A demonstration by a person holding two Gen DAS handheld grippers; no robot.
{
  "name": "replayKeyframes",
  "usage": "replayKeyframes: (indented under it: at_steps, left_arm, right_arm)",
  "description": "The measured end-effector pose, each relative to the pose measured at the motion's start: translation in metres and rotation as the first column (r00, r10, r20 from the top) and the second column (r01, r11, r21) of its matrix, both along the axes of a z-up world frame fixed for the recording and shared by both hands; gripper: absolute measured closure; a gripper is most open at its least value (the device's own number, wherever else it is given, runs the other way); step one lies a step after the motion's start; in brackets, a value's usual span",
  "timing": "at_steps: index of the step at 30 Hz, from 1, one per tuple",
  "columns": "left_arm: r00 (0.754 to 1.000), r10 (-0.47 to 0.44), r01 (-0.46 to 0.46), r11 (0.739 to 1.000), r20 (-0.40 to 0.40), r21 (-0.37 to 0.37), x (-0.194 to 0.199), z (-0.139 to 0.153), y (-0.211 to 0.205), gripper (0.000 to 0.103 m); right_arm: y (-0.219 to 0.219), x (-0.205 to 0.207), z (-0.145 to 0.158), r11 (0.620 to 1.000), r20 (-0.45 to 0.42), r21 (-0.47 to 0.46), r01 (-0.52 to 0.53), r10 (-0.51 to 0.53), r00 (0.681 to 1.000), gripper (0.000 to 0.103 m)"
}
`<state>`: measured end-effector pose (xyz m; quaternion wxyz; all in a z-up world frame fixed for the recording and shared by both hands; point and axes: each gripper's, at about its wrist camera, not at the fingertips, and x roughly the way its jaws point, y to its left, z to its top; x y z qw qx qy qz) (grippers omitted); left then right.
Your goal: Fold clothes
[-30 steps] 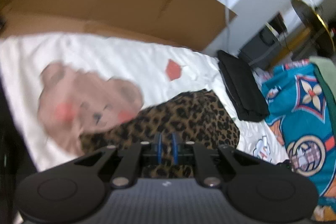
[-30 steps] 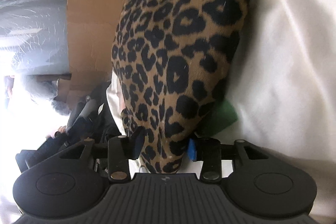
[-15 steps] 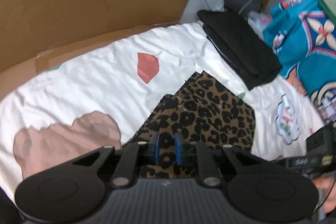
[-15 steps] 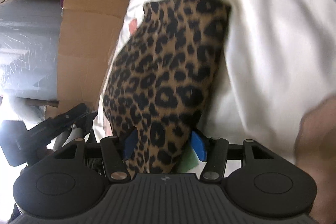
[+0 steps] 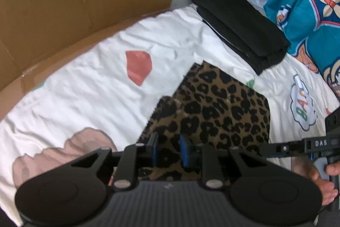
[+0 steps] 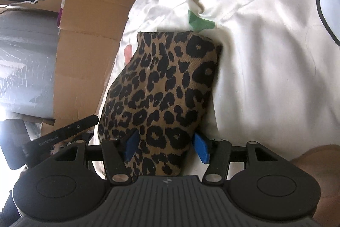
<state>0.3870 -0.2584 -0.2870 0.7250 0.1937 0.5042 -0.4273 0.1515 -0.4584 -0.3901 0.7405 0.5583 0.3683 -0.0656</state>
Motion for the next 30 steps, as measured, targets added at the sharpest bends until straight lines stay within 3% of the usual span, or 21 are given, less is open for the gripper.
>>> replayKeyframes:
  at_steps: [15, 17, 20, 22, 30]
  left_arm:
    - [1.0, 0.01, -0.01, 1.0, 0.017, -0.014, 0.0, -0.015, 0.007, 0.073]
    - [1.0, -0.001, 0.002, 1.0, 0.022, -0.021, -0.002, -0.014, 0.009, 0.077]
    - [1.0, -0.018, 0.018, 0.999, 0.023, -0.031, -0.006, -0.013, 0.011, 0.095]
    - [0.999, -0.026, 0.027, 0.999, 0.034, -0.033, -0.009, -0.011, 0.011, 0.1]
    - [0.995, -0.007, 0.009, 1.0, 0.095, -0.029, -0.011, -0.008, 0.011, 0.101]
  right_arm:
    - [0.008, 0.008, -0.002, 0.999, -0.037, 0.0, -0.052, 0.052, 0.998, 0.042]
    - [0.009, 0.009, -0.002, 0.998, -0.038, -0.004, -0.055, 0.055, 0.998, 0.042]
    - [0.01, 0.01, -0.001, 0.998, -0.039, -0.011, -0.06, 0.06, 0.997, 0.042]
    - [0.01, 0.01, -0.001, 0.998, -0.04, -0.011, -0.06, 0.059, 0.997, 0.042]
    - [0.011, 0.011, -0.001, 0.998, -0.039, -0.019, -0.061, 0.06, 0.997, 0.041]
